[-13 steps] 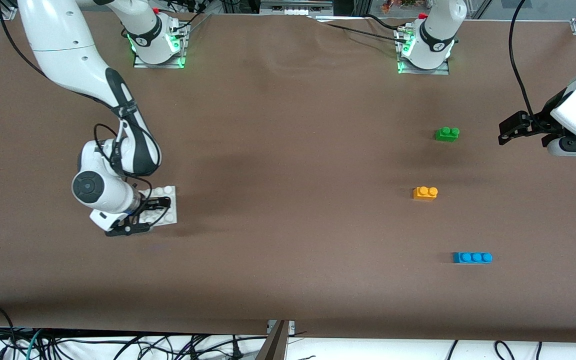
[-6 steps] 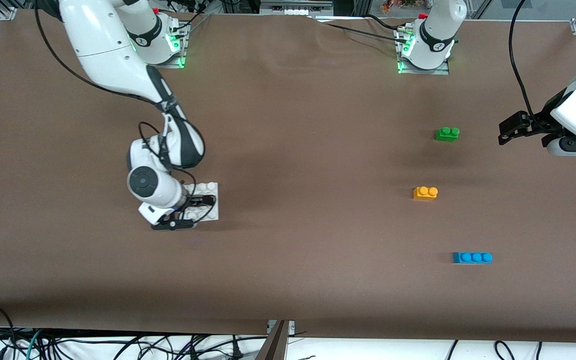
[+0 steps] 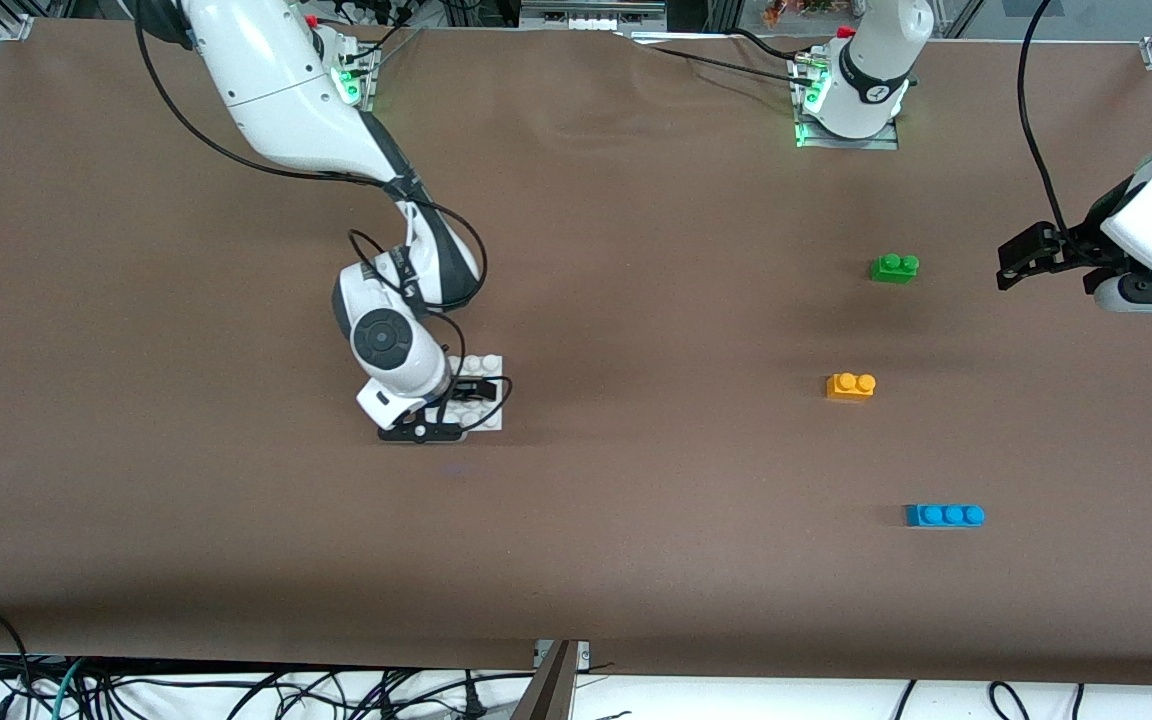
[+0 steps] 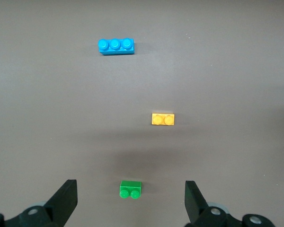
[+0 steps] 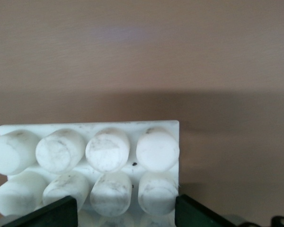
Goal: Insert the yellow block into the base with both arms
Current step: 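Slide the white base plate with the right gripper toward the table middle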
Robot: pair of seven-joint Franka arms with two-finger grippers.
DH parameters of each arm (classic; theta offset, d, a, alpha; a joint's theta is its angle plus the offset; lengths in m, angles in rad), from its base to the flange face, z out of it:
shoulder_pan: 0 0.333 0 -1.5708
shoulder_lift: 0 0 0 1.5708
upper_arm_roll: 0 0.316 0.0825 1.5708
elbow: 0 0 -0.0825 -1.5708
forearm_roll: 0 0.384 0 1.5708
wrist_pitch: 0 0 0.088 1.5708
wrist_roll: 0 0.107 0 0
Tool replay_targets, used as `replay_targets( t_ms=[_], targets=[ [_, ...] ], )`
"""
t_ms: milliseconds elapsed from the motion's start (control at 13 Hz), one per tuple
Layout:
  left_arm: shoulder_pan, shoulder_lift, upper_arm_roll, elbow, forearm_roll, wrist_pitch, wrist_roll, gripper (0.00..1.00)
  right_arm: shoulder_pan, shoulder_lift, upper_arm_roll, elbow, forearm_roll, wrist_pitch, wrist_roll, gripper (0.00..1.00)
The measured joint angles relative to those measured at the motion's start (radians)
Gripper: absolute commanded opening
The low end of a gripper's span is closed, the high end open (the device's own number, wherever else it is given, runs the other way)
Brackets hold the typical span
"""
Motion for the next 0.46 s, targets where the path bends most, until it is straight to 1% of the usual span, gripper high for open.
replay_targets(
  t_ms=[462],
  targets=[
    [0.000, 0.000, 0.000, 0.000, 0.000, 0.000, 0.000, 1.00, 0.116, 0.054, 0.001, 0.089, 0.001, 0.003, 0.128, 1.00]
  ],
)
